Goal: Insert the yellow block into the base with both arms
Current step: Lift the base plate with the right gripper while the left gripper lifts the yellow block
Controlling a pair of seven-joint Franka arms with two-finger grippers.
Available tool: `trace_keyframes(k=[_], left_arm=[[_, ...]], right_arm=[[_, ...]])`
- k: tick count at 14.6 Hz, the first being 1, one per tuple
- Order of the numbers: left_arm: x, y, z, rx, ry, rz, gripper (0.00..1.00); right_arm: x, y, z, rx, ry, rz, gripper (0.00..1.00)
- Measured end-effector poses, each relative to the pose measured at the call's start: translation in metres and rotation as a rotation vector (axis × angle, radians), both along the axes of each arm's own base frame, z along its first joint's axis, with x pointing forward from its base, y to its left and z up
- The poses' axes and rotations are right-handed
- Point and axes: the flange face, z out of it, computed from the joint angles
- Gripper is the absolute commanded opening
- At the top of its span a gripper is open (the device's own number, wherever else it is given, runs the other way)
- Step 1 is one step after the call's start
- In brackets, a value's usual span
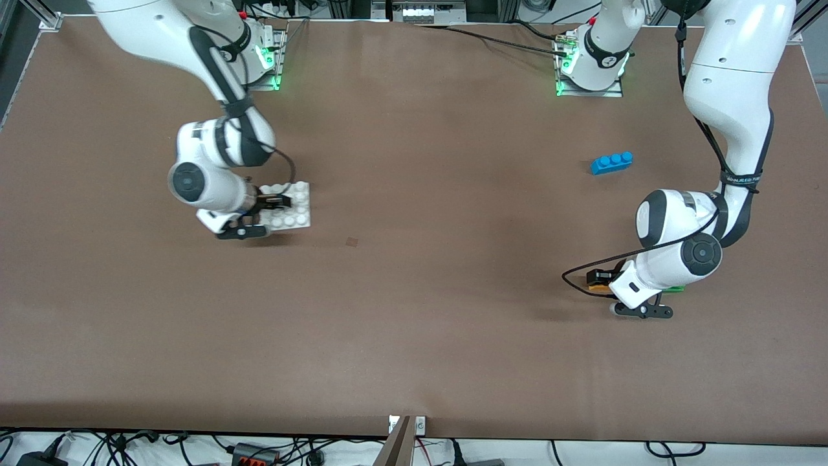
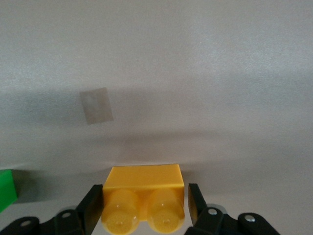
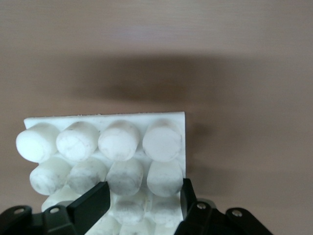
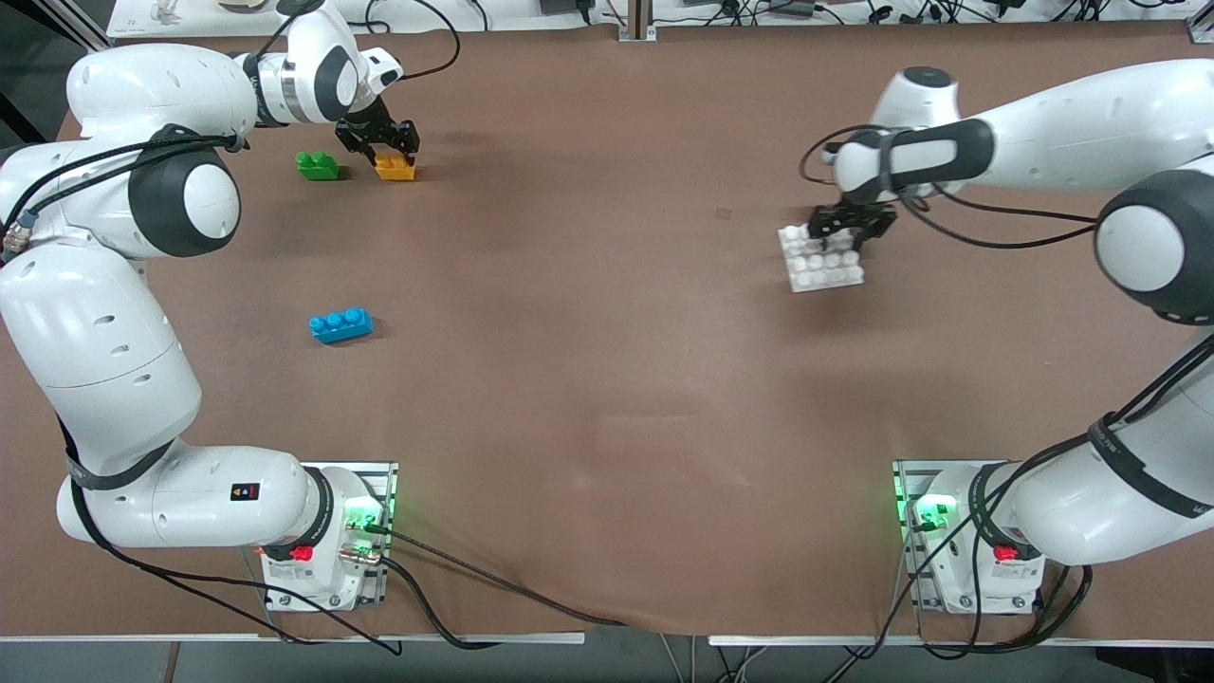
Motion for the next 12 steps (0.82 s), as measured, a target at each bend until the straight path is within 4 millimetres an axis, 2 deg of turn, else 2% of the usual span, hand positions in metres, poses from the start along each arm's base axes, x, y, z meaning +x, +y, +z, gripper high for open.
trace_keyframes(k=[2,4,5,8,10,12], left_arm=[[0.0,0.001,0.0,0.0,0.0,0.001,0.64],[0.0,0.001,0.0,0.0,0.0,0.001,0.61],[0.0,0.001,0.001,0.0,-0.001,0.0,0.56],[0.001,-0.002,0.008,0.0,-0.005,-0.004,0.51],[-0.001,-0.008,0.023,0.0,0.012,-0.014,0.51],[-0.004,-0.015,0.048,0.001,0.031,-0.027,0.48]], right_arm=[[-0.001,0.042,0.0,-0.017,-0.012,-0.031,0.6],[-0.002,0.082,0.0,-0.034,-0.026,-0.085,0.61],[-0.002,0.101,0.0,-0.04,-0.034,-0.11,0.61],[0.0,0.159,0.001,-0.037,-0.066,-0.14,0.61],[0.002,0.196,0.001,-0.032,-0.088,-0.178,0.61],[0.004,0.224,0.001,-0.022,-0.105,-0.19,0.61]])
